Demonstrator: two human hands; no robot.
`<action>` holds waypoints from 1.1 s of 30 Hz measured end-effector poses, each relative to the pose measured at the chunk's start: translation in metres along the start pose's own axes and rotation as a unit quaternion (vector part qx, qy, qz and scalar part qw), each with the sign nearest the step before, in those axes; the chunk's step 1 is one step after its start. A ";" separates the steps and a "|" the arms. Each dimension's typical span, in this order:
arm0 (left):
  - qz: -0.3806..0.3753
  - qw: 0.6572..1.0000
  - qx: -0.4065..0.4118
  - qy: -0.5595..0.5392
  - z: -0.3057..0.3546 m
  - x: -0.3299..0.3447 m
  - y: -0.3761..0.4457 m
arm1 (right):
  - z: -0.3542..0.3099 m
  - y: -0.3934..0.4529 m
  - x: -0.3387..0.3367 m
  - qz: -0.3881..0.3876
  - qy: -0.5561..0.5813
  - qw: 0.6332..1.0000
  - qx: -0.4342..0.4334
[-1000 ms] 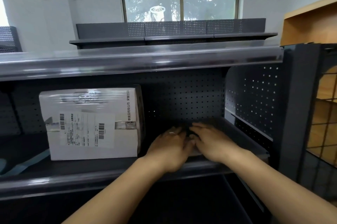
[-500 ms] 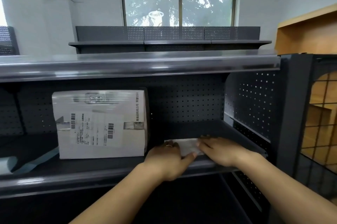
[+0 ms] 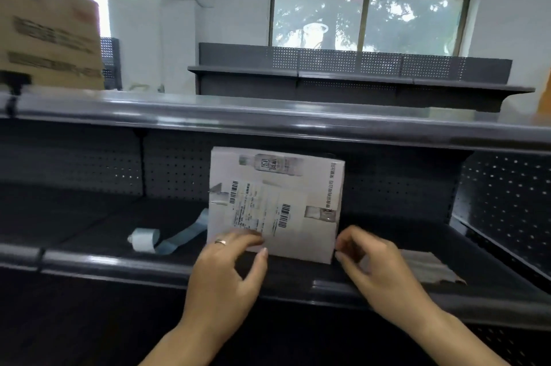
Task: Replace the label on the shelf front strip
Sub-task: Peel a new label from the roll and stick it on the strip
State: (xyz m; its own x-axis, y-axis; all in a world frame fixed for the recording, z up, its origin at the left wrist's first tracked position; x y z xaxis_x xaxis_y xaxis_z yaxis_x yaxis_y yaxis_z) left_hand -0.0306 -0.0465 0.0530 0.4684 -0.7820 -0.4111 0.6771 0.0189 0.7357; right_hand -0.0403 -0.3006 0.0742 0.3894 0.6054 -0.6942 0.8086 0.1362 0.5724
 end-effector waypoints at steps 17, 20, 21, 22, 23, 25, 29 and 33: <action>0.049 0.979 -0.168 0.107 -0.137 -0.120 0.007 | -0.127 0.053 0.141 -0.058 0.122 0.990 -0.039; 0.034 0.979 -0.178 0.090 -0.151 -0.119 0.010 | -0.143 0.061 0.163 -0.053 0.136 0.988 -0.038; 0.031 0.980 -0.172 0.092 -0.154 -0.119 0.012 | -0.148 0.064 0.170 -0.055 0.138 0.988 -0.036; 0.029 0.982 -0.163 0.096 -0.156 -0.118 0.014 | -0.152 0.066 0.177 -0.056 0.138 0.988 -0.033; 0.027 0.983 -0.156 0.096 -0.158 -0.117 0.017 | -0.156 0.070 0.184 -0.055 0.136 0.989 -0.031; 0.021 0.985 -0.149 0.082 -0.161 -0.116 0.021 | -0.163 0.076 0.197 -0.049 0.136 0.989 -0.026; 0.004 0.989 -0.148 0.026 -0.164 -0.112 0.026 | -0.169 0.085 0.211 -0.030 0.131 0.991 -0.002; -0.030 0.987 -0.160 -0.019 -0.170 -0.108 0.024 | -0.171 0.087 0.216 -0.015 0.122 0.992 0.011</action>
State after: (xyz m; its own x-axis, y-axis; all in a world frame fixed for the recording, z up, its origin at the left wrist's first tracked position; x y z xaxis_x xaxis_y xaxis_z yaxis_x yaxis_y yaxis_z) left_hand 0.0314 0.1438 0.0234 0.4047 -0.8101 -0.4243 0.8501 0.1623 0.5010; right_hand 0.0386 -0.0241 0.0485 0.2490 0.7734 -0.5829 0.8283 0.1419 0.5421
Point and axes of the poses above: each hand's wrist, its own y-axis towards the middle knuckle, its own x-axis out of the palm, z = x × y, the point moved 1 cm from there along y, towards the middle knuckle, and after that the axes turned 2 degrees about z, right-handed, at the moved point
